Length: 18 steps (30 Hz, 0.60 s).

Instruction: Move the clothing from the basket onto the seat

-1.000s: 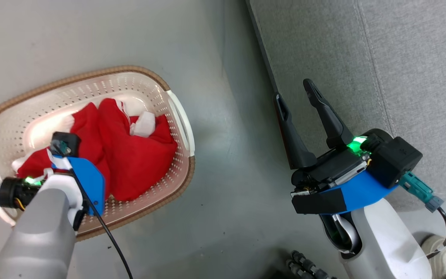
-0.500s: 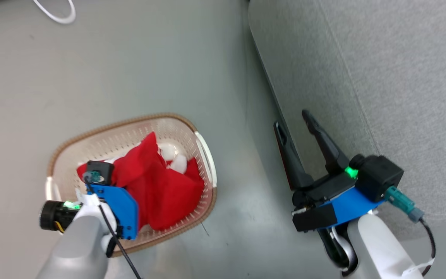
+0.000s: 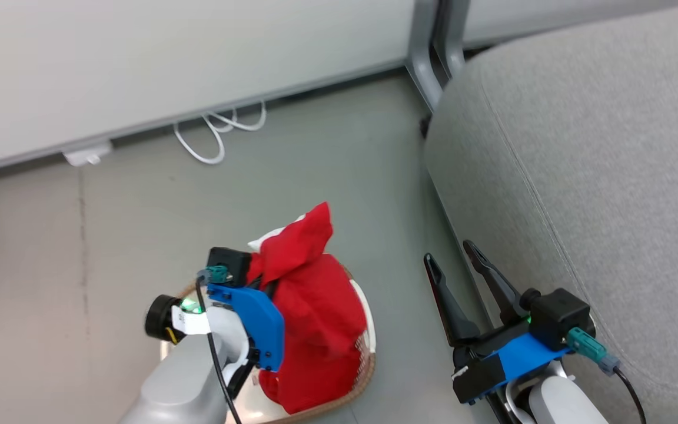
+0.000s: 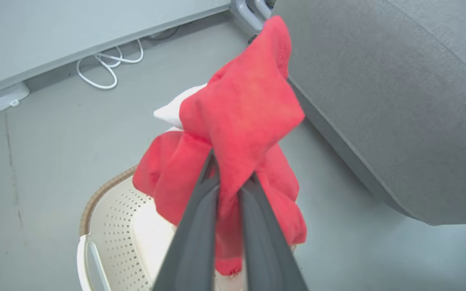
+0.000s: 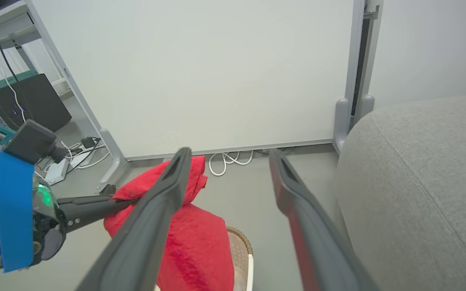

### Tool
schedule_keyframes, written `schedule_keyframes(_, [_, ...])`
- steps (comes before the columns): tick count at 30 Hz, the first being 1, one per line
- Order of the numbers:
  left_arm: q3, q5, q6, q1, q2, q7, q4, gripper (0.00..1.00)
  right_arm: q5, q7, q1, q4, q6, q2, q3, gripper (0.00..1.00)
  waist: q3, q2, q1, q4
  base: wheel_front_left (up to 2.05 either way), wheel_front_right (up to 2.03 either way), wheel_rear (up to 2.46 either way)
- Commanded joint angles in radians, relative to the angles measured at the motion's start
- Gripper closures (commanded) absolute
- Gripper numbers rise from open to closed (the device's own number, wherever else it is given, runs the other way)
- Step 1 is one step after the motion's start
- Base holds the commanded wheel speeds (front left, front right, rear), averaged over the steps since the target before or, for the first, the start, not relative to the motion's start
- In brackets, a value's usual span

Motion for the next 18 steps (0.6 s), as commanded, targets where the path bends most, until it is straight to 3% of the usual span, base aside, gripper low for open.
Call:
schedule_keyframes(1, [-0.025, -0.019, -0.001, 0.01, -0.001, -0.009, -0.026, 1.0, -0.005, 0.003, 0.022, 0.006, 0.0, -0.004, -0.009, 0.0, -0.074, -0.0001, 0.0004, 0.058, 0.0, 0.0, 0.0])
schedule_keyframes(18, [-0.259, -0.18, -0.001, -0.107, -0.023, -0.069, -0.221, 1.0, -0.027, 0.071, 0.127, -0.023, 0.0, -0.003, -0.032, 0.0, -0.211, -0.0001, 0.0004, 0.167, 0.0, 0.0, 0.0])
